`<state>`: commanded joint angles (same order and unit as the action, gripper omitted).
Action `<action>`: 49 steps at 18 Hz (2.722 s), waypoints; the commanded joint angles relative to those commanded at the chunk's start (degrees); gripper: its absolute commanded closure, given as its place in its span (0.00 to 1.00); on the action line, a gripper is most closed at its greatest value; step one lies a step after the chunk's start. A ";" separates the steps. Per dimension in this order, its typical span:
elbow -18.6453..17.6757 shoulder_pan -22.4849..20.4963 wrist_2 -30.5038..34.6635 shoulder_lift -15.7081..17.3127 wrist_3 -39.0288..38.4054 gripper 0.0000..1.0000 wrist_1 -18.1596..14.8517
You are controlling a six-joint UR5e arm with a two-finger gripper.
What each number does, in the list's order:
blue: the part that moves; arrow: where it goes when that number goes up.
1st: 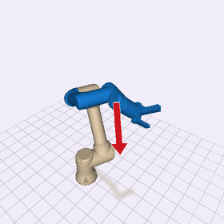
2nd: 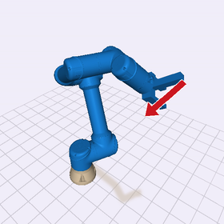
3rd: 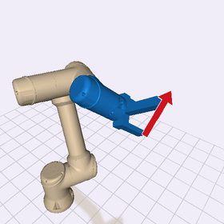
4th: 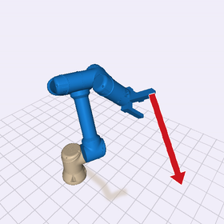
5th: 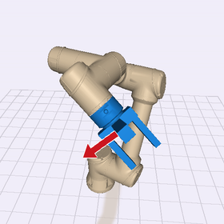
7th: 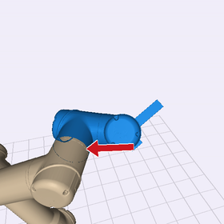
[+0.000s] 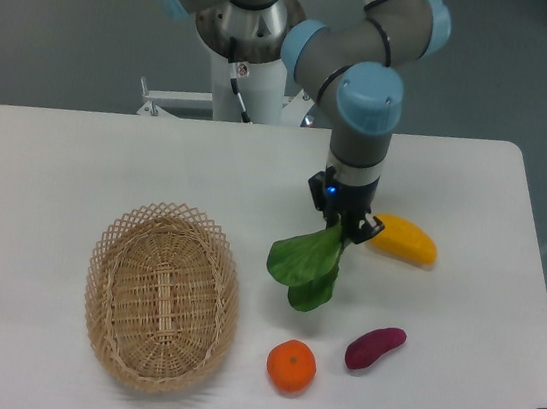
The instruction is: Place the green vegetable on the table
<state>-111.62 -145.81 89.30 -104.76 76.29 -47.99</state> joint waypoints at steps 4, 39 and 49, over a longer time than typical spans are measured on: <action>-0.62 0.97 0.00 -0.70 0.00 0.62 -0.09; 28.54 -3.43 0.09 3.16 -0.01 0.00 -19.93; 31.90 -9.93 -5.87 3.34 13.53 0.00 -26.46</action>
<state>-79.72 -155.74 83.42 -101.43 89.82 -74.44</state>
